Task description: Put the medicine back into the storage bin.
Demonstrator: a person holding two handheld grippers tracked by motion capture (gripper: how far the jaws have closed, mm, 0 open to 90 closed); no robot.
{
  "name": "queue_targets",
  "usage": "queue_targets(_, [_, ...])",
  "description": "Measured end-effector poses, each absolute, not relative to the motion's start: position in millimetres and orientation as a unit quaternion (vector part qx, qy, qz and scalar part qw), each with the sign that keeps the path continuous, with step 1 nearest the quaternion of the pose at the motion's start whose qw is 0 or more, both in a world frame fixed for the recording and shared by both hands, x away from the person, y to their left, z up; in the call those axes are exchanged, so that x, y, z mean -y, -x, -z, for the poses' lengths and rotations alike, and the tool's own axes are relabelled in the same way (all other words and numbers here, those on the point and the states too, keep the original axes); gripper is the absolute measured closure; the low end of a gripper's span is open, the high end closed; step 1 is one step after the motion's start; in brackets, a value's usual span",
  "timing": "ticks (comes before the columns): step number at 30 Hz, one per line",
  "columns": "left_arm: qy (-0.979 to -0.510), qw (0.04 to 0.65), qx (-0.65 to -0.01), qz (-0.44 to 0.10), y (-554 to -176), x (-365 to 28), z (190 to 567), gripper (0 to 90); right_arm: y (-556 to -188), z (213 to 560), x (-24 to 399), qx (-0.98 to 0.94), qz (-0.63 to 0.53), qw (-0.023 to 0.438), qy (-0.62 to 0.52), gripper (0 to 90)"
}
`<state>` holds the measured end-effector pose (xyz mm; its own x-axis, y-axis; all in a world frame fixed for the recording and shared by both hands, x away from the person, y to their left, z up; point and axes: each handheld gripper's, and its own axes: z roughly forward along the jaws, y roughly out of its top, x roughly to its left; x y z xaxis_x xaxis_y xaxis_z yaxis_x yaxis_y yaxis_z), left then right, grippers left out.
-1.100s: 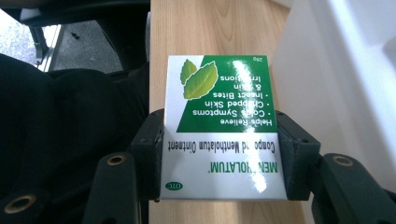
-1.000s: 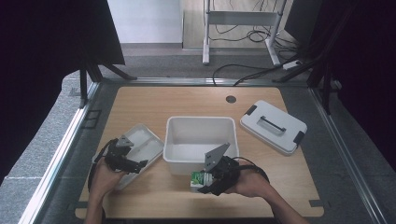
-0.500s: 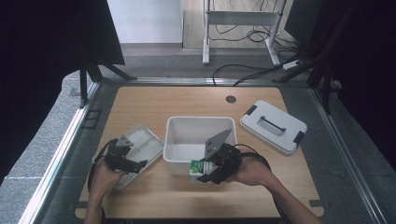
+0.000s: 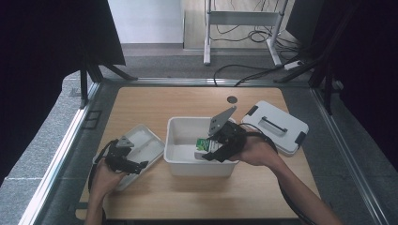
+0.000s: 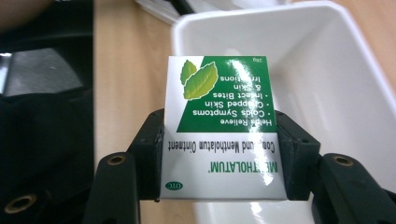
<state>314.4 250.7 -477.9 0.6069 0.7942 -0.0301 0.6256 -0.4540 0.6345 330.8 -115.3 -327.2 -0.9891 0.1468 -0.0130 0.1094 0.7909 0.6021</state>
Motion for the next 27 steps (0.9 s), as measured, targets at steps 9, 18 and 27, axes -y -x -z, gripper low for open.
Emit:
queue_targets(9, [-0.842,0.307,-0.422,-0.133,-315,-251,479,0.0,-361,328,112,-0.954,-0.284,0.055,-0.075,44.9])
queue_targets(18, [-0.844,0.307,-0.42,-0.132,-316,-251,481,0.0,-386,354,99,-0.961,-0.26,0.055,-0.079,44.9])
queue_targets(27, [-0.844,0.308,-0.42,-0.132,-316,-251,482,0.0,-400,388,85,-0.965,-0.241,0.044,-0.089,44.8])
